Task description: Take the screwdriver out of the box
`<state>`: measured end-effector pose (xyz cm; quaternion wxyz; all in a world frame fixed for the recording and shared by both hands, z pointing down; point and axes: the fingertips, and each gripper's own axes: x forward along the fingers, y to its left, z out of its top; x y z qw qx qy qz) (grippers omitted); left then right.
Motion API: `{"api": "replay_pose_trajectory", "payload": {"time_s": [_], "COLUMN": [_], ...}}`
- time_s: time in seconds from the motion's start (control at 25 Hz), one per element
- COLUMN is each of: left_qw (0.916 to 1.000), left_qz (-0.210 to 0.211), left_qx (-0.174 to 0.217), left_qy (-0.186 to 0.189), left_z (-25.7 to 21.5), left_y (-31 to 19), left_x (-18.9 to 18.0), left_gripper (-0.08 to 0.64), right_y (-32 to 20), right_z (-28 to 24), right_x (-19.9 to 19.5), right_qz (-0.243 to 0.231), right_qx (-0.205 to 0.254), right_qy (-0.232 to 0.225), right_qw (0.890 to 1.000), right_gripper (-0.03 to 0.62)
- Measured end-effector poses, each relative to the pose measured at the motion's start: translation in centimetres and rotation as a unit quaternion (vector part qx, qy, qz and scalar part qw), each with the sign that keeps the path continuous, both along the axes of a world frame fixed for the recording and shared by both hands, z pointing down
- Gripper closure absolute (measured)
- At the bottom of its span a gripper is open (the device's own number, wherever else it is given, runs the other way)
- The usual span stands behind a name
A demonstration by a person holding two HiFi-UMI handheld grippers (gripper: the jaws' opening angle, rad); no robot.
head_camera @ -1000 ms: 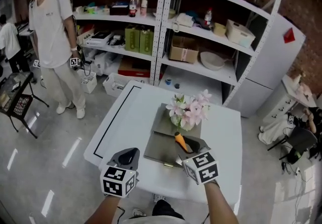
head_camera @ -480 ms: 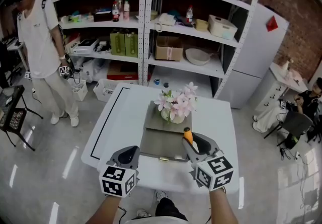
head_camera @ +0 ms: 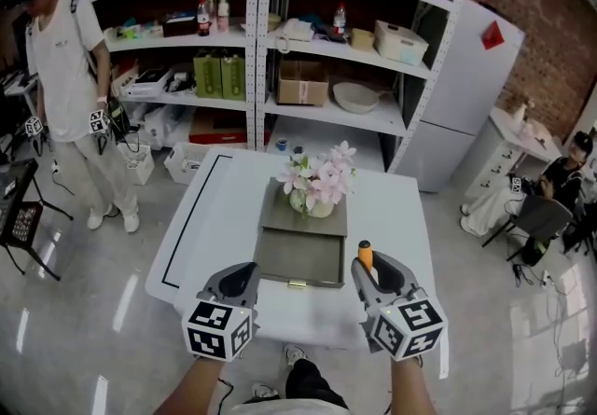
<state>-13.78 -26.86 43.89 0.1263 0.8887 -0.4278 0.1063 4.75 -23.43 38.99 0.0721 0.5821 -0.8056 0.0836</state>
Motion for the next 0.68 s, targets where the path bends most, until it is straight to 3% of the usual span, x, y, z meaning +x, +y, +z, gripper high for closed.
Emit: {"api": "replay_pose_trajectory", "payload": {"time_s": [0.68], "left_qw": [1.0000], "left_qz": [-0.004], "left_qx": [-0.003], "left_qy": [-0.001], "left_z": [0.21], "left_y": [0.15], "left_x": [-0.24], "left_gripper": [0.557], "right_y": [0.19], "right_z": [0.07], "right_x": [-0.03], "right_qz": [0.000], "right_qx": [0.000], "right_qy": [0.011], "right_qw": [1.000], "right_gripper": [0.474]}}
